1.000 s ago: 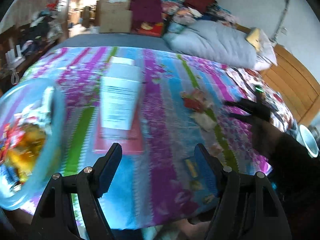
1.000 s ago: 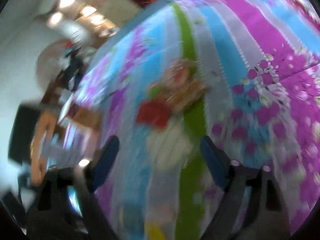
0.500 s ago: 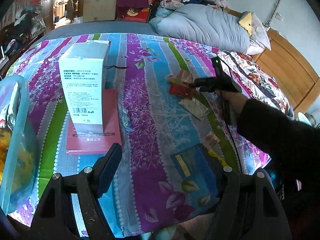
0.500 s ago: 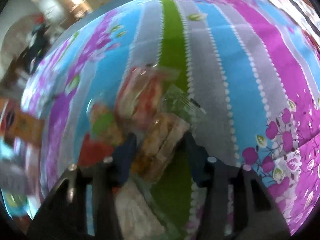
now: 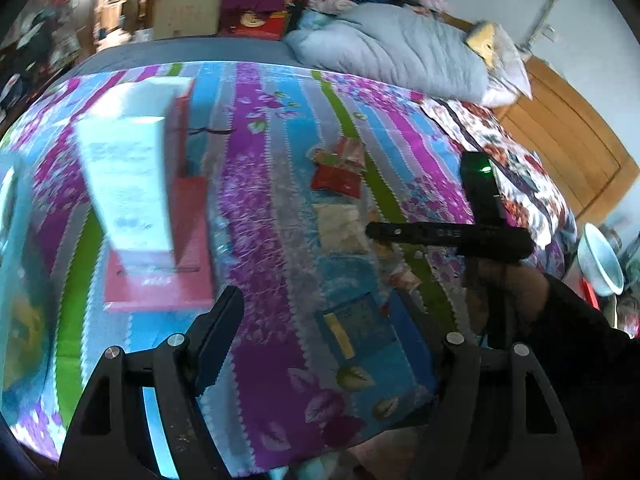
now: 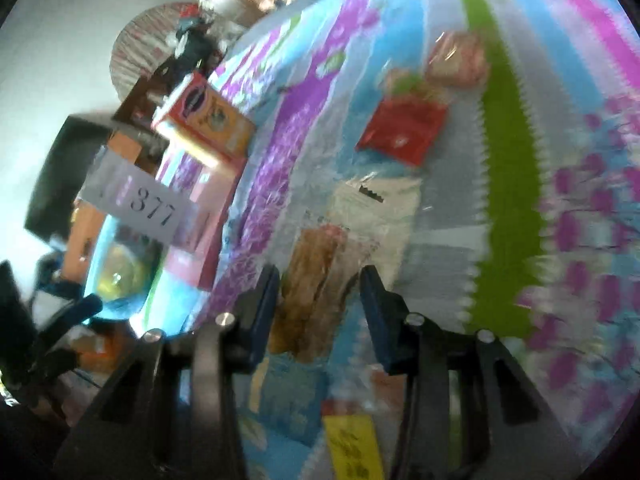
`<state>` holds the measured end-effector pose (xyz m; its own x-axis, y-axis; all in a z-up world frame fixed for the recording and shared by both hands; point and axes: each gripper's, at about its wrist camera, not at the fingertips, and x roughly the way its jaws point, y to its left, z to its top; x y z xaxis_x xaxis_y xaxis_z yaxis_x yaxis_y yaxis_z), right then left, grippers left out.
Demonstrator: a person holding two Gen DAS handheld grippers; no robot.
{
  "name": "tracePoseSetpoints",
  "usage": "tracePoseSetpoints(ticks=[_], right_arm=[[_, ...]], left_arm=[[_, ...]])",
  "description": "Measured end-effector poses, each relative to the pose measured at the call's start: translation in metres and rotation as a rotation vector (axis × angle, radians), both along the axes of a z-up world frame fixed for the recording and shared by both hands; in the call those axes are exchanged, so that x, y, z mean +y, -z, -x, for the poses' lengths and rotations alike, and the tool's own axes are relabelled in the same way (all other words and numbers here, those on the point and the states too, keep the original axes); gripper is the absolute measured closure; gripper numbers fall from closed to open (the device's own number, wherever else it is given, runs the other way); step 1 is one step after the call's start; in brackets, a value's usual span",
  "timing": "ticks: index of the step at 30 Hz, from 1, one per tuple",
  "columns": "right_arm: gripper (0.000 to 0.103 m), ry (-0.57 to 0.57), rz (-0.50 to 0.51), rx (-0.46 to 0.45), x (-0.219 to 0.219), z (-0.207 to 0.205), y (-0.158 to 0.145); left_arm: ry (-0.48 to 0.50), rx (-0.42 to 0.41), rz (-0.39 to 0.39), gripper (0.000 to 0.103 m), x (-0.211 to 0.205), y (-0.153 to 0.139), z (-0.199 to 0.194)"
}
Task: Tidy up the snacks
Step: 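Grasp the clear bag of brown snack with the right gripper, then grasp the clear bag of green-speckled snack with the left gripper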
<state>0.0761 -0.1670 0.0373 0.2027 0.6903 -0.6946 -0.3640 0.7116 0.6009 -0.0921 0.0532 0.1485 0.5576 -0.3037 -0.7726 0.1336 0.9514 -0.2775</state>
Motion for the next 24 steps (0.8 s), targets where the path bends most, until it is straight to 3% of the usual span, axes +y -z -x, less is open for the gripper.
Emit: tracePoseSetpoints(ticks=[5, 10, 16, 19, 21, 23, 24], right_arm=[[0.061, 0.136, 0.006, -0.042, -0.057, 0.009, -0.007], [0.061, 0.203, 0.036, -0.014, -0.087, 0.014, 0.007], [0.061, 0.218, 0.011, 0.028, -0.101, 0.025, 0.026], [0.061, 0.21, 0.001, 0.032, -0.102, 0.027, 0.029], [0.061, 0.204, -0.003, 0.028, -0.101, 0.027, 0.028], [0.061, 0.197, 0.0, 0.015, -0.097, 0.026, 0.026], [0.066, 0.194, 0.001, 0.007, -0.096, 0.027, 0.024]], left_arm=[[0.061, 0.004, 0.018, 0.024, -0.03, 0.02, -0.048], [0.031, 0.124, 0.04, 0.022, -0.056, 0.082, -0.115], [0.041, 0.201, -0.025, 0.022, -0.094, 0.133, -0.153], [0.034, 0.174, -0.056, 0.013, -0.106, 0.138, -0.16], [0.036, 0.157, -0.101, 0.013, -0.115, 0.139, -0.166], [0.049, 0.147, -0.134, 0.027, -0.119, 0.14, -0.168], [0.057, 0.134, -0.18, 0.04, -0.121, 0.141, -0.166]])
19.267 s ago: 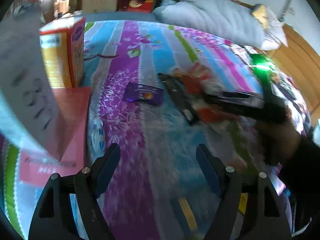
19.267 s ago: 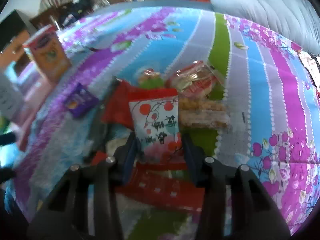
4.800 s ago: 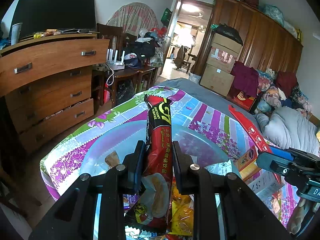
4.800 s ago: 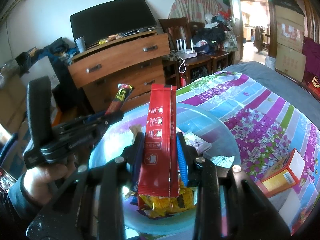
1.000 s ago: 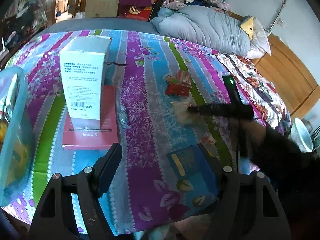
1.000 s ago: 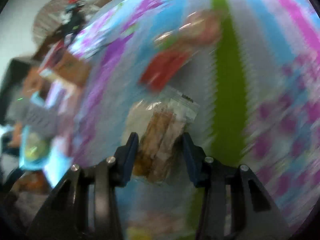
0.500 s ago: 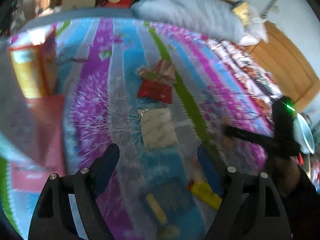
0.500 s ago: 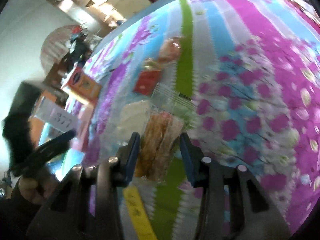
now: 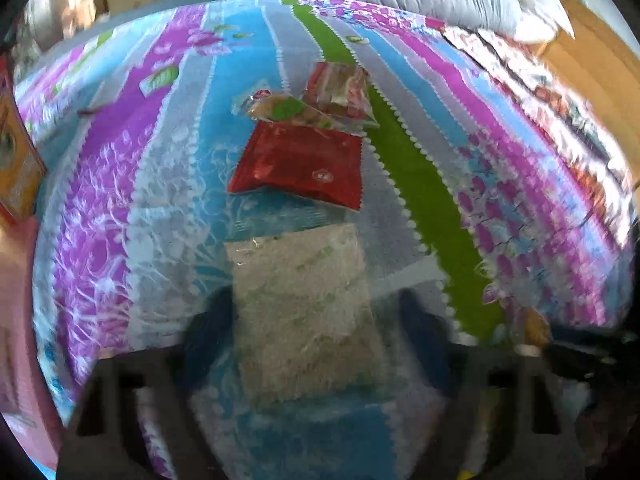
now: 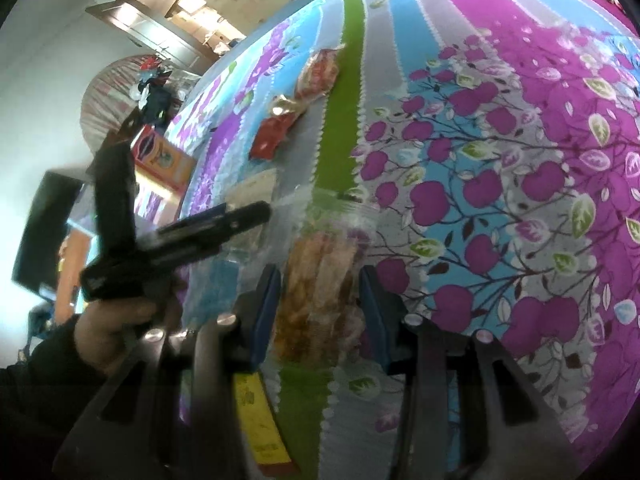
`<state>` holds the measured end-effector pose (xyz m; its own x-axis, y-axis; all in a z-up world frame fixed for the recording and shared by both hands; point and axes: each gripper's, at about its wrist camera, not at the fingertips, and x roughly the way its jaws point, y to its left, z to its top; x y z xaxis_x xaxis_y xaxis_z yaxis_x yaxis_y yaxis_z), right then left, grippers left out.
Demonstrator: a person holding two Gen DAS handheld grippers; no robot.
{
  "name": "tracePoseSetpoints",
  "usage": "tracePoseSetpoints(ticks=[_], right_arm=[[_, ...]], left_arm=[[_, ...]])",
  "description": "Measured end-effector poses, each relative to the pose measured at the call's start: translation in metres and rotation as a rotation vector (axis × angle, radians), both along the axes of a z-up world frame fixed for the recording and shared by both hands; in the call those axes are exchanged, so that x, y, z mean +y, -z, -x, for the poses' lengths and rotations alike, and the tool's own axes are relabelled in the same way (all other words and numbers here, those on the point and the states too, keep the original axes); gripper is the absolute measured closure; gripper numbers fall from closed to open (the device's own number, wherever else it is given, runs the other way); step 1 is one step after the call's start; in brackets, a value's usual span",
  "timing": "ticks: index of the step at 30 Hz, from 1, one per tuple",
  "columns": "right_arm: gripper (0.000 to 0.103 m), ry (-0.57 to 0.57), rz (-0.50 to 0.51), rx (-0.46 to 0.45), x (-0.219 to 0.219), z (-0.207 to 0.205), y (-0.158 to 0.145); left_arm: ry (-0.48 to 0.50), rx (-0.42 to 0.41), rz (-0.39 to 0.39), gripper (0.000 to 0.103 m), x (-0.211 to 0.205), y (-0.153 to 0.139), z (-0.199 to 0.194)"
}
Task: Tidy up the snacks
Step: 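Grasp the clear bag of green-speckled snack with the left gripper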
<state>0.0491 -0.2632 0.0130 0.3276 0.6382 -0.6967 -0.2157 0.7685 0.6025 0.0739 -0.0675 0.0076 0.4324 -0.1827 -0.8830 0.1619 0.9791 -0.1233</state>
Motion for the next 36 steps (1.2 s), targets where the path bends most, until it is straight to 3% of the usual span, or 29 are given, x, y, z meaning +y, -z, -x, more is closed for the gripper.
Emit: tracePoseSetpoints(ticks=[1, 4, 8, 9, 12, 16, 17, 20, 22, 23, 25, 27, 28, 29, 31, 33, 36], right_arm=[[0.074, -0.002, 0.002, -0.013, 0.002, 0.001, -0.003], [0.075, -0.004, 0.015, -0.044, 0.007, 0.003, -0.009], [0.072, -0.016, 0.09, -0.016, 0.019, -0.001, -0.001], [0.07, -0.007, 0.088, -0.003, 0.018, -0.001, 0.0], [0.035, 0.014, 0.103, -0.004, 0.022, 0.002, 0.002], [0.033, -0.014, 0.158, -0.024, 0.039, 0.001, 0.005], [0.033, -0.026, 0.185, -0.033, 0.043, 0.001, 0.005], [0.033, -0.054, 0.267, -0.062, 0.055, 0.002, 0.008], [0.034, -0.079, 0.328, -0.089, 0.064, 0.005, 0.008], [0.035, -0.085, 0.359, -0.104, 0.068, 0.006, 0.008], [0.042, -0.08, 0.388, -0.119, 0.07, 0.008, 0.008], [0.05, -0.065, 0.389, -0.125, 0.069, 0.01, 0.009], [0.067, -0.055, 0.38, -0.126, 0.065, 0.009, 0.008], [0.067, -0.049, 0.358, -0.12, 0.06, 0.008, 0.008], [0.067, -0.039, 0.341, -0.119, 0.053, 0.009, 0.007], [0.067, -0.04, 0.323, -0.125, 0.048, 0.012, 0.004], [0.067, -0.033, 0.3, -0.152, 0.048, 0.019, -0.007]], left_arm=[[0.01, -0.007, 0.005, 0.05, 0.001, -0.002, 0.001], [0.026, -0.025, 0.027, 0.07, 0.008, -0.012, 0.009], [0.029, -0.054, 0.032, 0.075, 0.015, -0.028, 0.019], [0.027, -0.059, 0.042, 0.075, 0.018, -0.033, 0.02], [0.033, -0.074, 0.059, 0.076, 0.021, -0.042, 0.026], [0.067, -0.052, 0.103, 0.076, 0.016, -0.038, 0.03], [0.087, -0.022, 0.123, 0.075, 0.013, -0.032, 0.029], [0.09, -0.028, 0.077, 0.066, 0.003, -0.017, 0.029], [0.074, -0.008, 0.093, 0.039, 0.001, -0.005, 0.028], [0.073, -0.013, 0.102, 0.036, 0.0, -0.003, 0.028], [0.1, -0.049, 0.043, 0.025, -0.013, 0.0, 0.035], [0.133, -0.079, -0.033, 0.025, -0.024, 0.002, 0.042], [0.131, -0.081, -0.028, 0.03, -0.024, 0.001, 0.044], [0.12, -0.076, -0.013, 0.033, -0.021, 0.0, 0.043], [0.102, -0.071, -0.005, 0.061, -0.014, -0.004, 0.042], [0.102, -0.073, 0.001, 0.067, -0.007, -0.012, 0.041], [0.089, -0.114, 0.02, 0.069, 0.005, -0.031, 0.046]])
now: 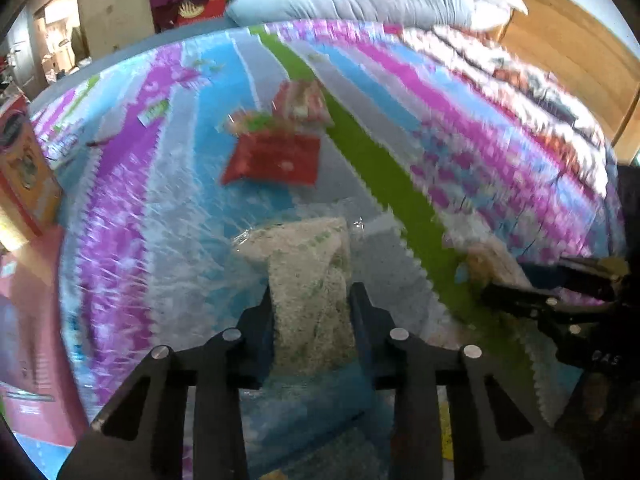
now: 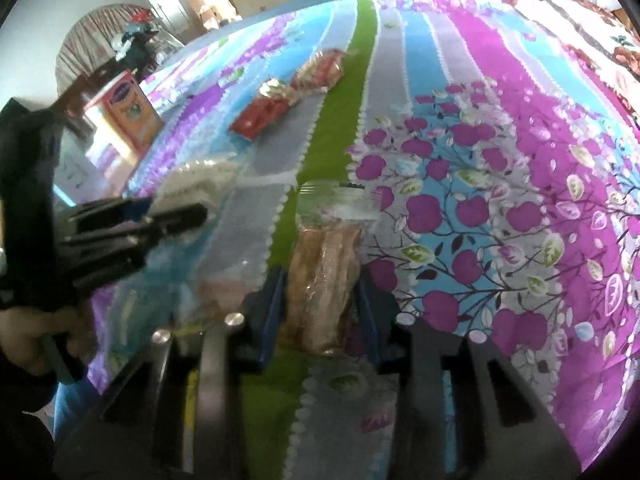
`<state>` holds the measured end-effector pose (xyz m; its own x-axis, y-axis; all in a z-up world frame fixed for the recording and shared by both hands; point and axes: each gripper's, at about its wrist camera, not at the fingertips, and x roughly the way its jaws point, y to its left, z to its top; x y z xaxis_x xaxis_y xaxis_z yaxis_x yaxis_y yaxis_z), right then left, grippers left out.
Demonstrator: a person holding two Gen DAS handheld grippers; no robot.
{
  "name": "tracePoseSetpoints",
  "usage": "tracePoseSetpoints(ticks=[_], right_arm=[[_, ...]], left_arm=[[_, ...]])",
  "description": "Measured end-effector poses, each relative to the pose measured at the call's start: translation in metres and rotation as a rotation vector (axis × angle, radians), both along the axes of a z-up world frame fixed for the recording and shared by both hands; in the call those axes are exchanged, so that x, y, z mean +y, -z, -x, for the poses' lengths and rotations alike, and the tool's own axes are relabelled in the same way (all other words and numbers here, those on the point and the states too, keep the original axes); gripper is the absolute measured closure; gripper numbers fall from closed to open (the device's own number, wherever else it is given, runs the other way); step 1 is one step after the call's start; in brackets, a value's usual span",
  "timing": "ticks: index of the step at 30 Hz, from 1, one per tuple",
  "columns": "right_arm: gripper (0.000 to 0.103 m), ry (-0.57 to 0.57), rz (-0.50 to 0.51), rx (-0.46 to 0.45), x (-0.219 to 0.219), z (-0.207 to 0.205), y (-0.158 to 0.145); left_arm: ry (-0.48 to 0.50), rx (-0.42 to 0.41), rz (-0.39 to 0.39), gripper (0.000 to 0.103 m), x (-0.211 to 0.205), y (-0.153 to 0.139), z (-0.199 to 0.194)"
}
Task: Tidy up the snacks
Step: 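Grasp the clear bag of green-speckled snack with the left gripper, then carry both clear snack bags over the clear basin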
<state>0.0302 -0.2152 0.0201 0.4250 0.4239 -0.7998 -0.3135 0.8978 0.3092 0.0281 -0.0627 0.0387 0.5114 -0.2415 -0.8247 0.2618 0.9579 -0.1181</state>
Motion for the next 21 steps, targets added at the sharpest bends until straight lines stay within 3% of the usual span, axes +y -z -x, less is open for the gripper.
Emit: tracePoseSetpoints(ticks=[9, 15, 21], right_arm=[[0.067, -0.005, -0.038, -0.107, 0.006, 0.012, -0.053], [0.067, -0.053, -0.069, -0.222, 0.03, 0.013, -0.111], [0.067, -0.142, -0.089, -0.342, 0.075, 0.012, -0.167]], left_arm=[[-0.072, -0.225, 0.113, 0.07, 0.051, -0.111, 0.038], [-0.175, -0.373, 0.1, 0.071, 0.105, -0.178, 0.073], [-0.334, -0.456, 0.09, 0.071, 0.176, -0.219, 0.109]])
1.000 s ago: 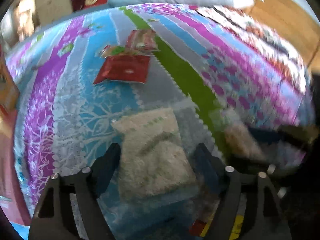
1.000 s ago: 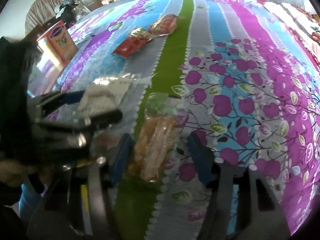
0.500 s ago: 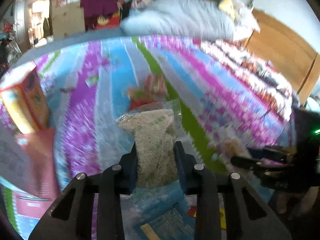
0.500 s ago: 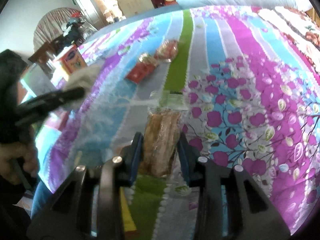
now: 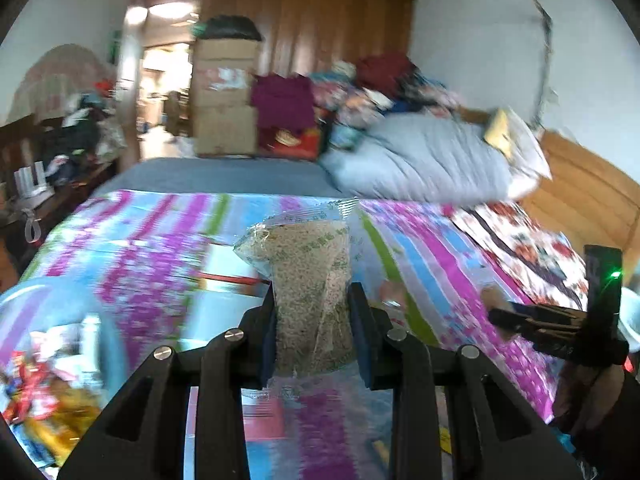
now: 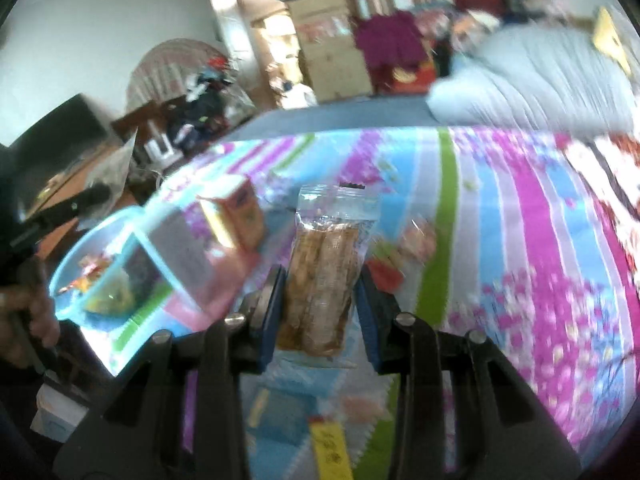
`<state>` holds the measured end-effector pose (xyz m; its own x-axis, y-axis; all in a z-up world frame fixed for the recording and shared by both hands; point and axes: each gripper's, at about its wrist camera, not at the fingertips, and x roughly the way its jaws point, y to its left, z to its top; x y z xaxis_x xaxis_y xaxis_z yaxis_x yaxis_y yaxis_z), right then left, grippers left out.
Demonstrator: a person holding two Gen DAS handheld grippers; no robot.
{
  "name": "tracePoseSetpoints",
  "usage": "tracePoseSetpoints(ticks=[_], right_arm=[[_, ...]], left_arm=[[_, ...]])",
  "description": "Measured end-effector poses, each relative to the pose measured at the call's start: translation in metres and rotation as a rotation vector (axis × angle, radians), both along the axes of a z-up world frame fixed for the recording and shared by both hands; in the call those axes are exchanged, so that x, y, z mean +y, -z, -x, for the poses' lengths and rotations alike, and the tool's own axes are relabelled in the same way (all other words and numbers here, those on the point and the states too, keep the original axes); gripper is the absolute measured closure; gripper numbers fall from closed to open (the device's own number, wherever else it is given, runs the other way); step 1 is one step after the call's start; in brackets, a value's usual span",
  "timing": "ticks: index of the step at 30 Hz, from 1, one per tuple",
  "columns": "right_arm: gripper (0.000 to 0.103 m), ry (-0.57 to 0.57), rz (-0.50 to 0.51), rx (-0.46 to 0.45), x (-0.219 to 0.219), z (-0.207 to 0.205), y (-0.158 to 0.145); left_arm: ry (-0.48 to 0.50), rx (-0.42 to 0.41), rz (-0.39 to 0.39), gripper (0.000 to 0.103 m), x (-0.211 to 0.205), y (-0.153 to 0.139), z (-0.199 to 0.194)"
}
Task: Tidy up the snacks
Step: 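Carry both clear snack bags over the clear basin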
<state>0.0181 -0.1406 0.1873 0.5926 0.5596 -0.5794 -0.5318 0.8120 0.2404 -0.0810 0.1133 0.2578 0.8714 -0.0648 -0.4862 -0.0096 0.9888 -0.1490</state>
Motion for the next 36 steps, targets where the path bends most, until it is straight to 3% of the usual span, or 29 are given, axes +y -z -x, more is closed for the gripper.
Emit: tracePoseSetpoints(ticks=[7, 15, 24, 36], right_arm=[[0.067, -0.104, -0.01, -0.083, 0.06, 0.006, -0.043], [0.067, -0.262, -0.027, -0.133, 0.139, 0.016, -0.073], [0.067, -0.437, -0.059, -0.115, 0.231, 0.03, -0.09], [0.067, -0.652, -0.025, 0.003, 0.335, 0.051, -0.085]], left_arm=[[-0.176, -0.061, 0.009, 0.071, 0.077, -0.025, 0.044], [-0.34, -0.084, 0.036, 0.071, 0.154, -0.03, 0.089], [-0.488, -0.072, 0.064, 0.071, 0.226, -0.018, 0.132], [-0.577, -0.038, 0.114, 0.071, 0.289, 0.001, 0.151]])
